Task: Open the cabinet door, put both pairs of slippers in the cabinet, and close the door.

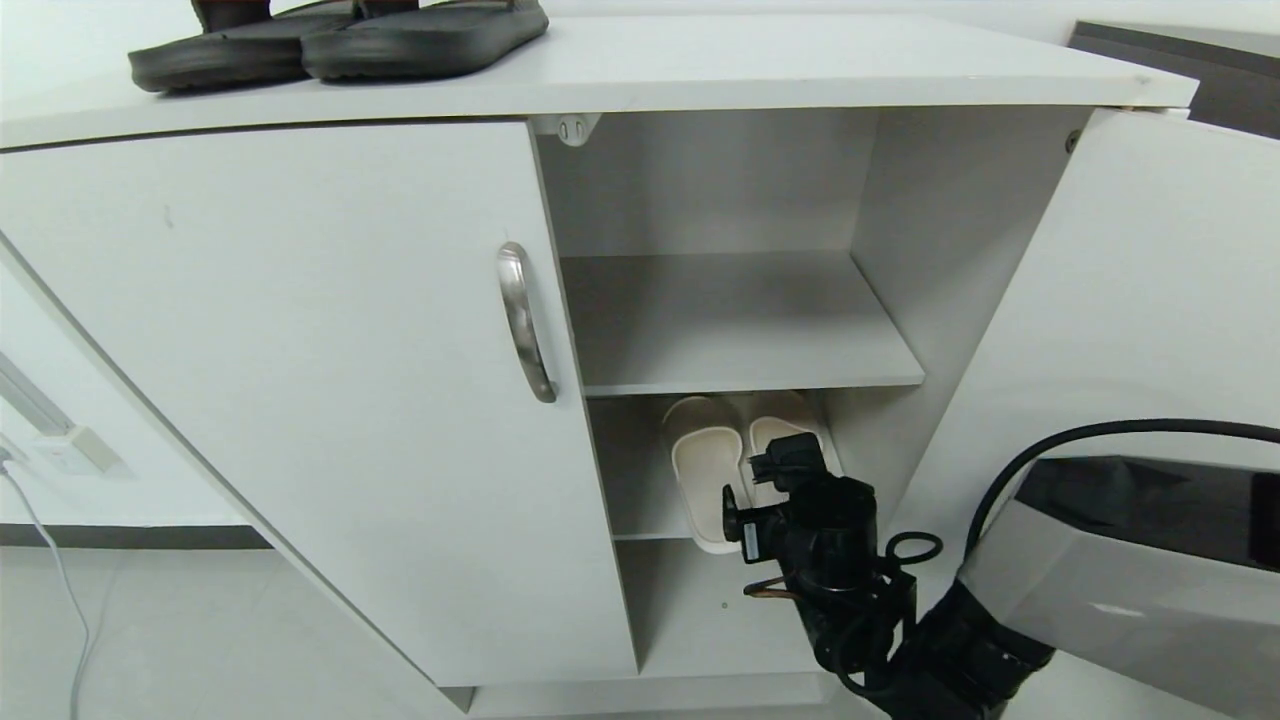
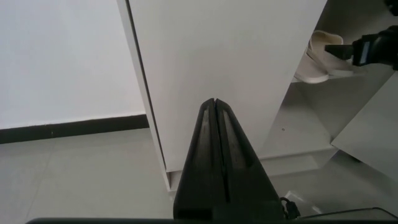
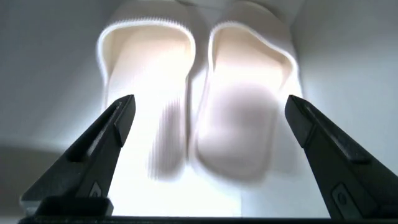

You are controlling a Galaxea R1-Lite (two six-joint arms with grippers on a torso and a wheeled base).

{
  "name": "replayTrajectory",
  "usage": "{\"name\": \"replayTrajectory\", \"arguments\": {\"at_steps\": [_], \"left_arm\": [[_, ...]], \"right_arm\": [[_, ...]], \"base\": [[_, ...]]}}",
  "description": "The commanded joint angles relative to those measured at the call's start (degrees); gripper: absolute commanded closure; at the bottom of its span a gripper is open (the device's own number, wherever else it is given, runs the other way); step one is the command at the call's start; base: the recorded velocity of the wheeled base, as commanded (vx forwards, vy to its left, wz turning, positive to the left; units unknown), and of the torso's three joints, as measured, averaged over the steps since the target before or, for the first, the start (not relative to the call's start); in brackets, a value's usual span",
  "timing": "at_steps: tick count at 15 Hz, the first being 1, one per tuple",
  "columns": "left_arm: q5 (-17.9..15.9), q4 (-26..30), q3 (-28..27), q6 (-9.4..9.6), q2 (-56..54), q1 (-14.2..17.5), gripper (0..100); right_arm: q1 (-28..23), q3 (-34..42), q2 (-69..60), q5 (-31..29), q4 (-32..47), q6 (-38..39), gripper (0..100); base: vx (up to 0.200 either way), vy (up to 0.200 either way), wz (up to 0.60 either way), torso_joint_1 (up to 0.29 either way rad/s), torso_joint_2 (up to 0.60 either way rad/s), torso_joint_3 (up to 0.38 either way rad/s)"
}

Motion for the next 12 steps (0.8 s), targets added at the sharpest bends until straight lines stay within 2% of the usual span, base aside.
{"name": "replayTrajectory", "arguments": {"at_steps": [1,4,12], "left_arm": [[0.0,0.0,0.0,-0.04,0.1,0.0,100],[0.1,0.0,0.0,-0.04,0.1,0.0,100],[0.1,0.0,0.0,-0.13,0.1,0.0,100]], "right_arm": [[1.4,4.8,-5.3,0.9,-0.3,0.1,0],[3.9,5.8,-6.1,0.9,-0.5,0.1,0],[3.9,6.8,-6.0,1.0,-0.7,0.2,0]], "base": [[0.0,0.0,0.0,0.0,0.0,0.0],[0.0,0.0,0.0,0.0,0.0,0.0],[0.0,0.0,0.0,0.0,0.0,0.0]]}}
